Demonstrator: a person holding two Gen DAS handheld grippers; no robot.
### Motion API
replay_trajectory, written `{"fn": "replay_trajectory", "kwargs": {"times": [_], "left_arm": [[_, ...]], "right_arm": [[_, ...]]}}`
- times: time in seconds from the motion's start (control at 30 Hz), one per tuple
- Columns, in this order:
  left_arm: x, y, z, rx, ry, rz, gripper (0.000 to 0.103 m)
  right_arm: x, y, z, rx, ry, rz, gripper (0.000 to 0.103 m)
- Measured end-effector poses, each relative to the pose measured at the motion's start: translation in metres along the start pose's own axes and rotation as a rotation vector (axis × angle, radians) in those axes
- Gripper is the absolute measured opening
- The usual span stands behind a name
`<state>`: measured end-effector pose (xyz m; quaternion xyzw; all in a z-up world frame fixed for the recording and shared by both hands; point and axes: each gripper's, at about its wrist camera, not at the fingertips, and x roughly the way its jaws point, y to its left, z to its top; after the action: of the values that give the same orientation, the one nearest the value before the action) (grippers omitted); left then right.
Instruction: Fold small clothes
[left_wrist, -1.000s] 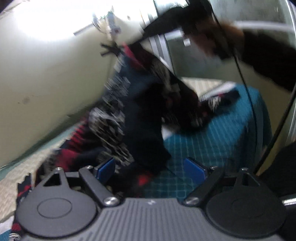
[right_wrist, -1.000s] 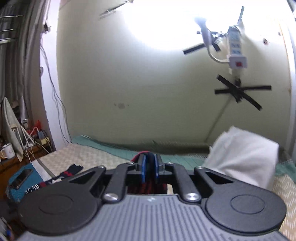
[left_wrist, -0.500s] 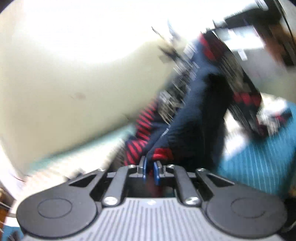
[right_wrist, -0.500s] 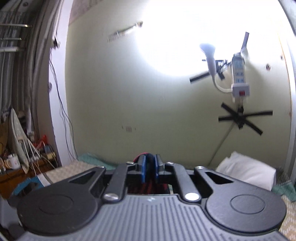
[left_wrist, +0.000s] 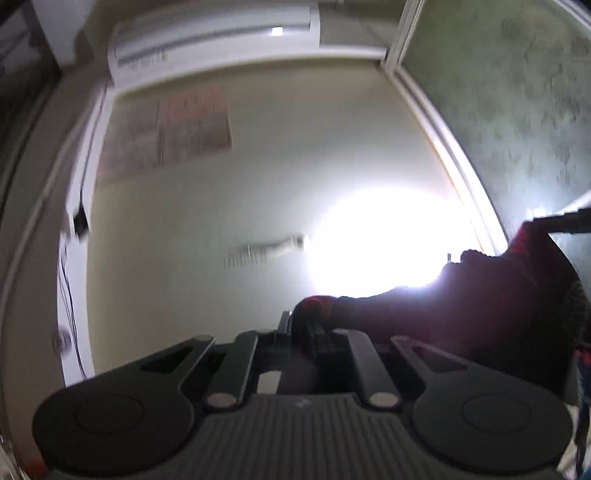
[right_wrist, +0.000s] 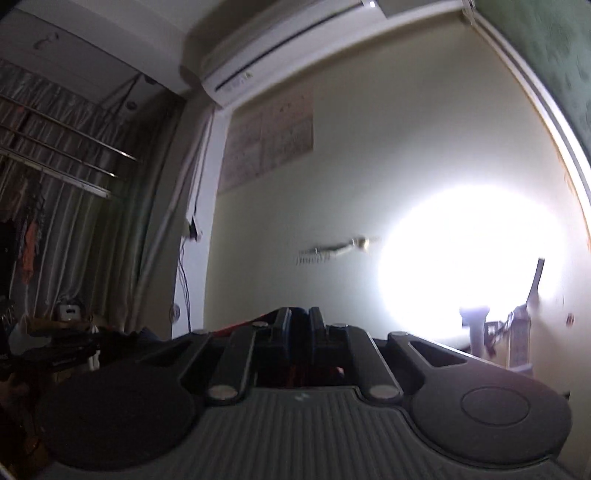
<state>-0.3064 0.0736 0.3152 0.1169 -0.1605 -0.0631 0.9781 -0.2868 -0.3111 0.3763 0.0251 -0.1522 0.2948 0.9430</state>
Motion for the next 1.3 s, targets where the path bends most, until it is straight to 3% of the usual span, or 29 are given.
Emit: {"fn": "replay_trajectory", "kwargs": {"times": [0.13,0.23,0.4,0.6,0.67,0.73,0.77,0.8,0.9,0.97,1.07,1.17,1.3], "left_arm": [[0.014,-0.003,0.026,0.045,-0.055,0.009,0.007],[0.048,0.003,0.015,0.044,-0.015,-0.002,0.007],[0.137,0.01,-0.055,0.027,0.156,-0.027,0.007],[0.251,0.019,-0.142,-0.054,0.38,0.019,0.008],[0.301,0.015,-0.179,-0.077,0.468,0.059,0.017],[0.339,0.006,-0.231,-0.023,0.621,0.118,0.028],[0.344,0.004,-0.256,-0.01,0.686,0.128,0.027],[0.338,0.004,-0.279,-0.027,0.726,0.115,0.026],[0.286,0.013,-0.325,-0.095,0.745,0.027,0.029],[0.243,0.022,-0.352,-0.149,0.778,-0.012,0.042],[0.188,0.038,-0.388,-0.274,0.884,-0.072,0.049],[0.15,0.045,-0.413,-0.318,0.971,-0.048,0.056],[0.122,0.055,-0.42,-0.341,1.023,0.005,0.064]], "right_arm": [[-0.001,0.0,0.02,-0.034,-0.044,-0.036,0.0],[0.012,-0.016,0.018,-0.019,-0.036,-0.055,0.0],[0.069,-0.052,-0.018,0.048,0.077,-0.105,0.0],[0.178,-0.105,-0.102,0.121,0.286,-0.243,0.0],[0.219,-0.124,-0.138,0.162,0.359,-0.289,0.003],[0.251,-0.136,-0.181,0.125,0.447,-0.381,0.024],[0.256,-0.141,-0.203,0.102,0.486,-0.439,0.062],[0.254,-0.148,-0.22,0.118,0.515,-0.467,0.067],[0.211,-0.168,-0.268,0.219,0.629,-0.407,0.057],[0.166,-0.174,-0.299,0.256,0.684,-0.404,0.058],[0.108,-0.177,-0.344,0.299,0.799,-0.447,0.06],[0.074,-0.171,-0.375,0.296,0.875,-0.506,0.065],[0.078,-0.166,-0.399,0.309,0.894,-0.499,0.069]]}}
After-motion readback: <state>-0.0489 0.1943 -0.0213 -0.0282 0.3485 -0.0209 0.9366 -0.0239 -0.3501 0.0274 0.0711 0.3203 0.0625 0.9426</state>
